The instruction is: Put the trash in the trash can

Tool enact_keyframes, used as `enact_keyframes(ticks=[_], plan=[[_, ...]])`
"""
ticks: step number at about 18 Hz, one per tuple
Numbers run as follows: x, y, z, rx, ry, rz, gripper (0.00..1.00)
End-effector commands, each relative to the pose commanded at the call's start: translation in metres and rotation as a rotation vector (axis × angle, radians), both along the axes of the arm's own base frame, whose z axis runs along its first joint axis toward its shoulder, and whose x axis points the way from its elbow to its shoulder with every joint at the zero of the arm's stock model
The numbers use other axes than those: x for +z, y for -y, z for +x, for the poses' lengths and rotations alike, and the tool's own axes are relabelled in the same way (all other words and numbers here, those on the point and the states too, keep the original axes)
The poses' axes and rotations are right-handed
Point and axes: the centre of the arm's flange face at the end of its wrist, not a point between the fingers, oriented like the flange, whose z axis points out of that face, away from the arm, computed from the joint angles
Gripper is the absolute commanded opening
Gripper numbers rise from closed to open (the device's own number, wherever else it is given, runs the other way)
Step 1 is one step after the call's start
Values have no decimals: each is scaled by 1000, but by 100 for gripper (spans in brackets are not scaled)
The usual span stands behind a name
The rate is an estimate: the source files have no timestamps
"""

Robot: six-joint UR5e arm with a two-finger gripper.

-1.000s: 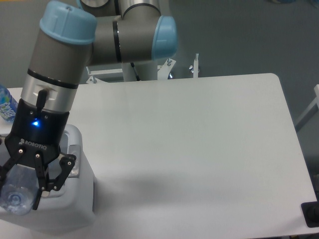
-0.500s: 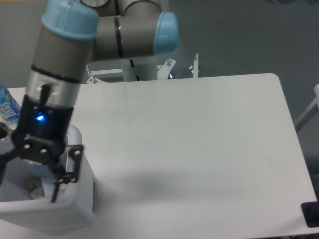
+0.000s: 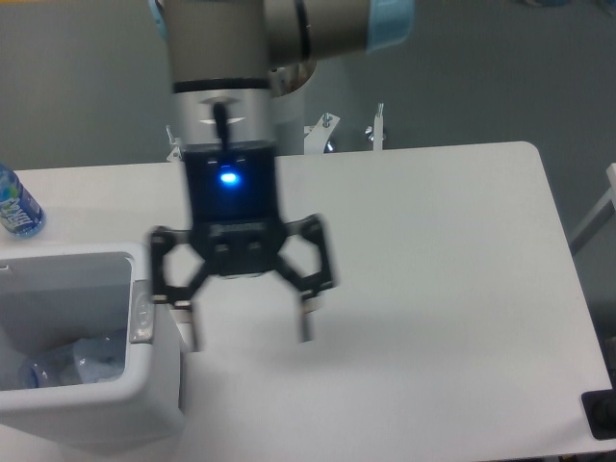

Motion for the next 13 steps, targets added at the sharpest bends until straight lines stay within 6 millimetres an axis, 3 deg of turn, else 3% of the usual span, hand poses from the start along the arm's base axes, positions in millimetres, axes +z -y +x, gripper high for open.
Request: enact_keyframes(ticks=[5, 9, 13], plan=[[-15, 58, -34, -203, -66, -409, 100], [-12, 88, -52, -226, -75, -464, 100], [-14, 94, -58, -220, -55, -469, 100]])
